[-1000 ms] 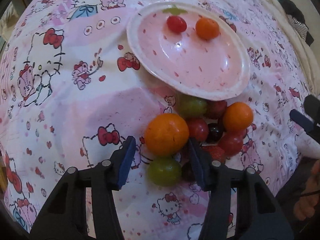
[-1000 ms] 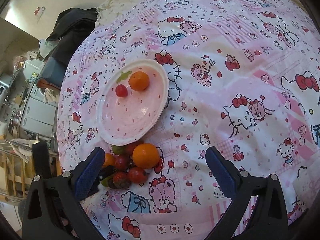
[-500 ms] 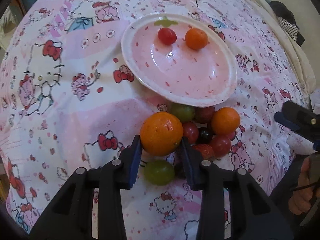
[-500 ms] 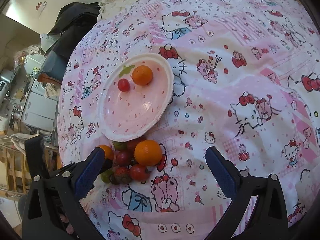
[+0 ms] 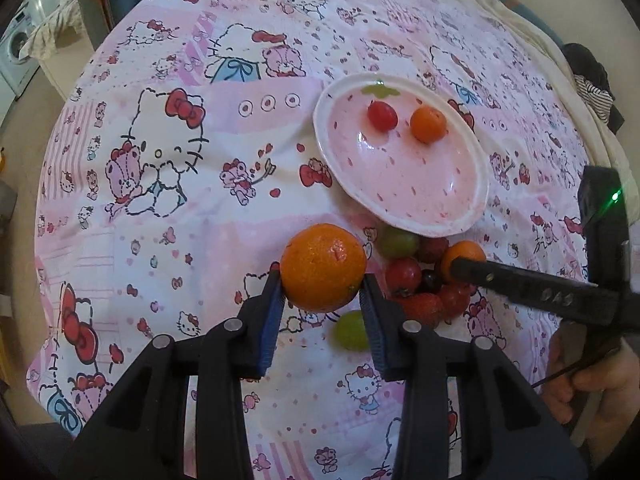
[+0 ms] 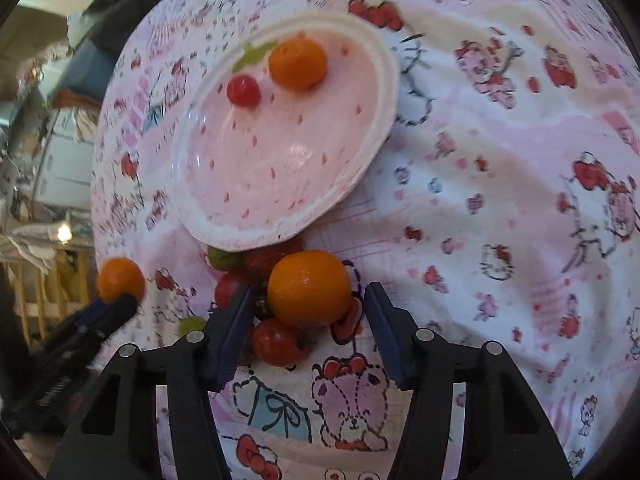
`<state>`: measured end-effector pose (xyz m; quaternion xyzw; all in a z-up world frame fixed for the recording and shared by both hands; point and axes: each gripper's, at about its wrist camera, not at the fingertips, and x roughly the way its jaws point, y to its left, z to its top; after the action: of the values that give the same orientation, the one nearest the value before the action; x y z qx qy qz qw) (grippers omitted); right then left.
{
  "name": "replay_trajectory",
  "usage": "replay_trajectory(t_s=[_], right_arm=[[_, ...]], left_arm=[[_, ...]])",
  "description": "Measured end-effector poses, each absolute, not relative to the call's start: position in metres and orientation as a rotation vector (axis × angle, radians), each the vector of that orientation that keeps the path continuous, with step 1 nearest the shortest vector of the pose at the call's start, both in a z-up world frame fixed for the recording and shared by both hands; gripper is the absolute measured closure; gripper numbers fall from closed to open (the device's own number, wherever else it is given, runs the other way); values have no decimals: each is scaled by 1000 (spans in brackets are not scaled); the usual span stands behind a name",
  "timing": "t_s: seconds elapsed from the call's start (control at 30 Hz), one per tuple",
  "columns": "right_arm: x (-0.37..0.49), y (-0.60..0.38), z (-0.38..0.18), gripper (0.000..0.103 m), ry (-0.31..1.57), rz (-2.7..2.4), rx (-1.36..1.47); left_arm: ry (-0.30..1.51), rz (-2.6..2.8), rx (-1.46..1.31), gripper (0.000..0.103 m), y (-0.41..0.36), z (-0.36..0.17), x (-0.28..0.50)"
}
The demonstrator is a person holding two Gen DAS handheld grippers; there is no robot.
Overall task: Organize fruits
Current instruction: 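Grasp a large mandarin orange with the left tool while the right tool grasps another orange, then lift the orange with the left tool over the plate while the right tool carries its orange there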
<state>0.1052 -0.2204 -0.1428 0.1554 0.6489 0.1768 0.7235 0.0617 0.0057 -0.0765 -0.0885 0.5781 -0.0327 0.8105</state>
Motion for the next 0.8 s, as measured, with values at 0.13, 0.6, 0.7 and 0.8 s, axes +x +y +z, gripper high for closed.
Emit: replay_trajectory(t_s=[0.13, 0.6, 0.7, 0.8], right_arm=[[104, -217, -144, 56, 1420, 392, 308], [88, -251, -127, 58, 1351, 360, 358], [83, -262, -123, 58, 1339, 340, 373], [81, -270, -120, 58, 1327, 319, 394]], left_arm=[[1239, -77, -205, 69, 6, -76, 62], [1199, -61, -140, 69, -3, -71, 62], [1195, -42, -142, 69, 1, -71, 63], [1179, -25, -139, 69, 4, -69, 62]])
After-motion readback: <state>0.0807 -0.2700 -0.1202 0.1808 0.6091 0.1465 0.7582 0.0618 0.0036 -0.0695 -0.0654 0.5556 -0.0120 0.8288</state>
